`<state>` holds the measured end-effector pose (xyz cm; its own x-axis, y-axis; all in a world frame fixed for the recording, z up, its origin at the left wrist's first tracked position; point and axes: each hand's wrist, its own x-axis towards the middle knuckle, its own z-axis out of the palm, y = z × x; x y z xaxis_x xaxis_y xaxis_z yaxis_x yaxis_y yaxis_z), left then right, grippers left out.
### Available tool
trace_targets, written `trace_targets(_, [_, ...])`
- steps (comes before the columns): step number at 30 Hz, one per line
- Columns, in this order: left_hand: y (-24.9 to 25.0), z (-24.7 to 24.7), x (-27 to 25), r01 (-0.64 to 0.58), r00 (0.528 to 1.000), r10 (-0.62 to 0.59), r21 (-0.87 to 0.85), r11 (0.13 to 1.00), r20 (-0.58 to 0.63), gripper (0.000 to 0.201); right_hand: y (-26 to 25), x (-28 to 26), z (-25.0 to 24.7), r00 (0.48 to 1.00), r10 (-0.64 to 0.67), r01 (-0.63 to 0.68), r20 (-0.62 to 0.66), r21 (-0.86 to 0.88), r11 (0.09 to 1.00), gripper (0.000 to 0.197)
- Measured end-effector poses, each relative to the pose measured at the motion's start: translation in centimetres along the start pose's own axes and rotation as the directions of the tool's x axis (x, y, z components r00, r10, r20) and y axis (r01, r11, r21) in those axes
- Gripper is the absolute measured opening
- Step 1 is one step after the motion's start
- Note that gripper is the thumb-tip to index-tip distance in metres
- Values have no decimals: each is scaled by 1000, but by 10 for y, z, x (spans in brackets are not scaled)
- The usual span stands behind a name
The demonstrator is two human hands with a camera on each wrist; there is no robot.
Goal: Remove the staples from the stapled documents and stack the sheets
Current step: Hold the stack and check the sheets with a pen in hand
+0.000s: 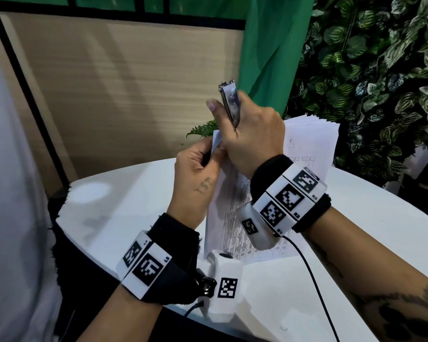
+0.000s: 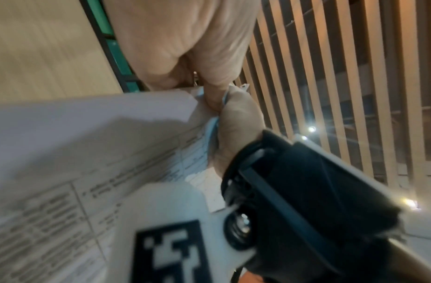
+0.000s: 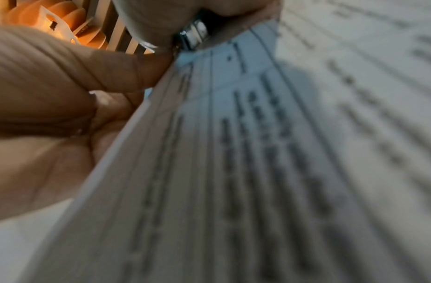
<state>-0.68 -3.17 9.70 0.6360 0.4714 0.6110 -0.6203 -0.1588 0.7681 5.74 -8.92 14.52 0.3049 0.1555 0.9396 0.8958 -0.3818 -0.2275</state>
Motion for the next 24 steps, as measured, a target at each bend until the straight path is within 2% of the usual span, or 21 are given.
trace_targets(4, [-2,-1,2,16,999,-15,22,1000,-35,18,-1,3,-10,977,69,-57,203,-66,996,41])
trace_targets(5, [-4,-2,3,33,998,-32,5,999,-45,17,0,7,-14,972,81,-71,221,-53,996,39])
trace_targets(6, [-4,-2,3,50,998,-51,-18,999,-49,18,1,12,-18,975,99,-104,197,11,995,35])
trace_targets(9, [-4,-1,6,90,995,-93,-73,993,-42,44,19,33,-46,967,253,-235,-18,311,921,17])
trace_targets(11, [-4,0,6,108,992,-114,-104,989,-51,35,42,43,-78,945,294,-207,-142,438,875,16])
trace_targets(12, [-3,0,6,116,991,-122,-114,987,-50,28,57,43,-92,936,317,-211,-154,477,853,30])
trace_targets(14, [-3,2,6,128,990,-134,-118,985,-42,20,82,32,-116,910,406,-325,-89,458,827,63])
trace_targets(15, [-3,3,5,132,990,-137,-118,984,-33,20,93,21,-123,897,440,-378,-44,440,815,64])
trace_targets(17, [-4,3,4,144,989,-146,-129,981,-9,21,112,-5,-129,888,458,-431,52,448,784,48])
trace_targets(18, [-4,4,3,148,989,-149,-133,980,-2,21,121,-18,-129,870,480,-477,117,448,756,48])
trace_targets(19, [-4,4,3,151,988,-152,-138,979,8,20,129,-29,-127,838,512,-538,188,440,719,58])
trace_targets(20, [-4,4,3,152,988,-152,-146,978,15,19,137,-39,-124,798,544,-599,258,431,675,76])
trace_targets(22, [-4,4,3,152,988,-151,-177,972,23,19,150,-50,-119,687,602,-727,408,411,551,109])
trace_targets(24, [-5,3,3,157,988,-152,-194,968,41,20,156,-54,-114,591,599,-807,541,400,435,111])
